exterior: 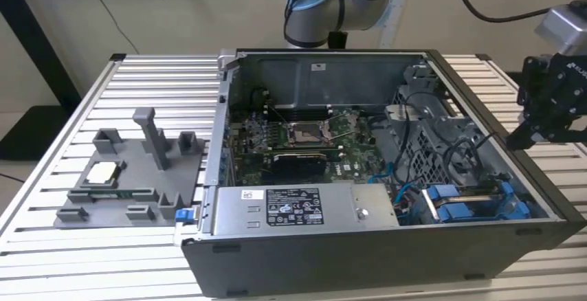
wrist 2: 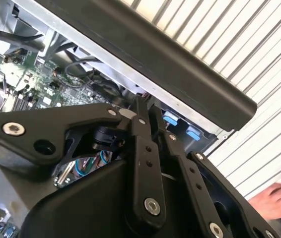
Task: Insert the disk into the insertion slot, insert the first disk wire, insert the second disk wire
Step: 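Insert the second disk wire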
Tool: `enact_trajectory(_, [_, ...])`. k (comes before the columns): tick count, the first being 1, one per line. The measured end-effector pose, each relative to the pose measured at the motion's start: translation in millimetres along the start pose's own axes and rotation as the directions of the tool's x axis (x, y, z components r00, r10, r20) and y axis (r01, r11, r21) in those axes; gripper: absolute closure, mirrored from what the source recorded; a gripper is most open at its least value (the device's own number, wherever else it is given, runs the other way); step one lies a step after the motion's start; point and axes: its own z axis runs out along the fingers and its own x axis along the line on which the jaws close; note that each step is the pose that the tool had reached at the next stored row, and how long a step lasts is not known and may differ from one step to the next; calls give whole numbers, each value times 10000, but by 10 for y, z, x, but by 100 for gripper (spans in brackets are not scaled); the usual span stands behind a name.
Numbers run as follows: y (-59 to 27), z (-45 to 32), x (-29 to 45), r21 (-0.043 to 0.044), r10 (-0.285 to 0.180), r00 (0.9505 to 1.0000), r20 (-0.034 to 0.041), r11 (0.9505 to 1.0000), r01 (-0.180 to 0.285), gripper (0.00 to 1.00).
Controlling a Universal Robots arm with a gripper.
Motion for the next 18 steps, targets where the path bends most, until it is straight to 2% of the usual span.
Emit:
enact_trajectory(4, [1,-4,69,-2,-1,10000,0,10000,1,84])
enact_trajectory(7, [19,-10,80,-2,1,10000,13,10000,-1,84])
enact_trajectory(10, [76,-12,82,-1,7,10000,47,10000,-7,84])
enact_trajectory(13, [171,-22,79,3,27,9999,129,10000,-27,84])
enact_trajectory(18, [340,-48,72,14,82,9993,356,10000,-83,84])
